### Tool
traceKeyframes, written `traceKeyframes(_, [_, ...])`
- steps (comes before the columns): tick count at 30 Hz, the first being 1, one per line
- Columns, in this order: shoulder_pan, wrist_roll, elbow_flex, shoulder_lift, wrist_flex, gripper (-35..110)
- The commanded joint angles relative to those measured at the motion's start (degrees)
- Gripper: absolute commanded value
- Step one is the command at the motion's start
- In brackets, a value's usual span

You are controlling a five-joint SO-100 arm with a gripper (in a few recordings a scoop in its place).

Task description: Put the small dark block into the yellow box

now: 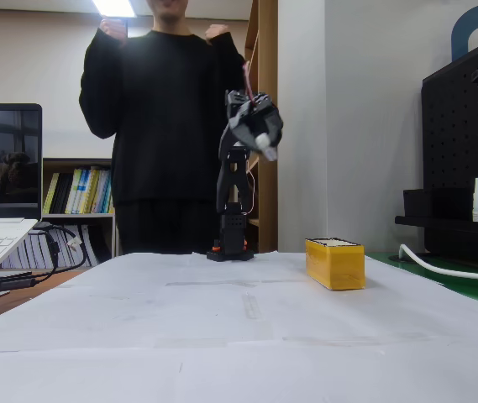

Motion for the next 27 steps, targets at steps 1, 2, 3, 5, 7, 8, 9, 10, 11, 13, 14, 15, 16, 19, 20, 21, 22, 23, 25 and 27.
traceKeyframes(1, [-5.54, -1.93, -1.85, -9.67, 5.89, 0])
traceKeyframes(2, [-6.94, -1.93, -2.72, -10.55, 7.82, 0])
traceKeyframes(3, [-8.35, -1.67, -3.25, -11.25, 10.02, 0])
traceKeyframes(5, [-10.90, -0.79, -3.60, -11.34, 14.15, 0])
traceKeyframes(7, [-12.83, -0.35, -4.66, -11.07, 17.14, 0])
traceKeyframes(8, [-13.54, -0.26, -5.62, -10.99, 18.11, 0])
traceKeyframes(9, [-14.06, -0.26, -6.86, -10.72, 18.37, 0])
traceKeyframes(10, [-14.41, -0.26, -8.35, -10.28, 18.19, 0])
traceKeyframes(11, [-14.77, -0.18, -9.93, -9.93, 17.40, 0])
traceKeyframes(13, [-15.29, -0.09, -12.48, -8.79, 15.73, 0])
traceKeyframes(14, [-15.73, -0.18, -13.36, -7.91, 15.12, 0])
traceKeyframes(15, [-16.08, -0.26, -13.89, -6.94, 14.59, 0])
traceKeyframes(16, [-16.61, -0.35, -14.06, -5.89, 14.24, 0])
traceKeyframes(19, [-18.19, -0.35, -14.06, -2.72, 13.27, 0])
traceKeyframes(20, [-18.81, -0.26, -14.06, -2.02, 12.92, 0])
traceKeyframes(21, [-19.42, -0.26, -14.15, -1.41, 12.57, 0])
traceKeyframes(22, [-20.04, -0.35, -14.33, -0.79, 12.30, 0])
traceKeyframes(23, [-20.74, -0.44, -14.50, -0.18, 12.04, 0])
traceKeyframes(25, [-22.15, -0.79, -14.59, 1.14, 12.04, 0])
traceKeyframes(27, [-23.55, -1.67, -14.68, 2.20, 13.01, 0])
